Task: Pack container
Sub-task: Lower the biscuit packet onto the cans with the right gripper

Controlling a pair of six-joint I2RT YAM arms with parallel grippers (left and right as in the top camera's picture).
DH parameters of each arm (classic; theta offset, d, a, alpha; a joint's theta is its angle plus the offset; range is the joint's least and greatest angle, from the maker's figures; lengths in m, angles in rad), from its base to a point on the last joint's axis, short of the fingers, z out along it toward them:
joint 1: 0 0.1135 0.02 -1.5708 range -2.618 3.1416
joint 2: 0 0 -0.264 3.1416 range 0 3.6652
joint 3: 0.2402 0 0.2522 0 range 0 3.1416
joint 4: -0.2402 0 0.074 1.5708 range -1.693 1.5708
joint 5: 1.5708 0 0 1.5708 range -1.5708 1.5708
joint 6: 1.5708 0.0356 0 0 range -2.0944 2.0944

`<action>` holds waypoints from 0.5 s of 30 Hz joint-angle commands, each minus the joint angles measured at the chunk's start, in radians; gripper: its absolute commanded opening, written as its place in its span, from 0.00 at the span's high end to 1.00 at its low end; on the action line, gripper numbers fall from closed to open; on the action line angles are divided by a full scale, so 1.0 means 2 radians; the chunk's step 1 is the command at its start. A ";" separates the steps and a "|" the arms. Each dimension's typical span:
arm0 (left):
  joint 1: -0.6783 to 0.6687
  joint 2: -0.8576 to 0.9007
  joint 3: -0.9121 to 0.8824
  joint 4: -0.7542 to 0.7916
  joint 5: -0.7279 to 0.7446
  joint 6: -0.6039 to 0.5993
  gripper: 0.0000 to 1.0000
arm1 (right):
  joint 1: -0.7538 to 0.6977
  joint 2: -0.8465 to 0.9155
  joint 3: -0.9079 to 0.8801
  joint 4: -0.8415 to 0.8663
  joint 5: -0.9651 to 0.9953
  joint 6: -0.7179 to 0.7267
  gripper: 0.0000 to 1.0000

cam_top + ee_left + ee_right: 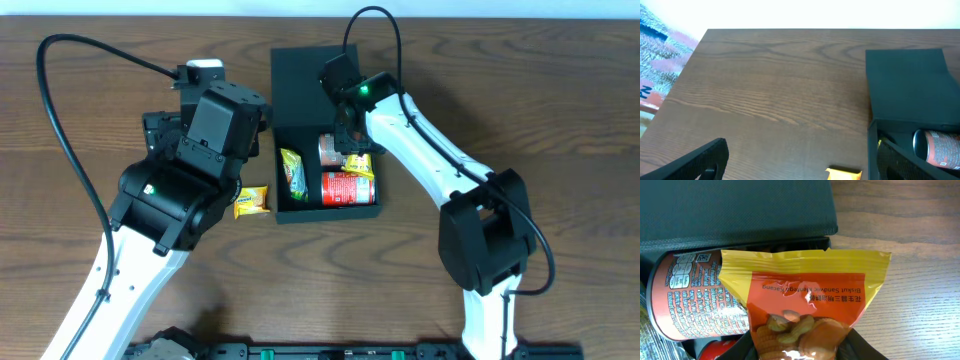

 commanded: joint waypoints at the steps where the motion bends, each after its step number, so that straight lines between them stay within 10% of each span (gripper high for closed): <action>1: 0.001 0.002 0.009 0.001 -0.004 0.002 0.05 | -0.003 0.008 0.009 0.003 -0.007 0.000 0.64; 15: 0.001 0.002 0.009 0.001 -0.004 0.002 0.04 | -0.003 0.007 0.028 0.006 -0.009 -0.004 0.65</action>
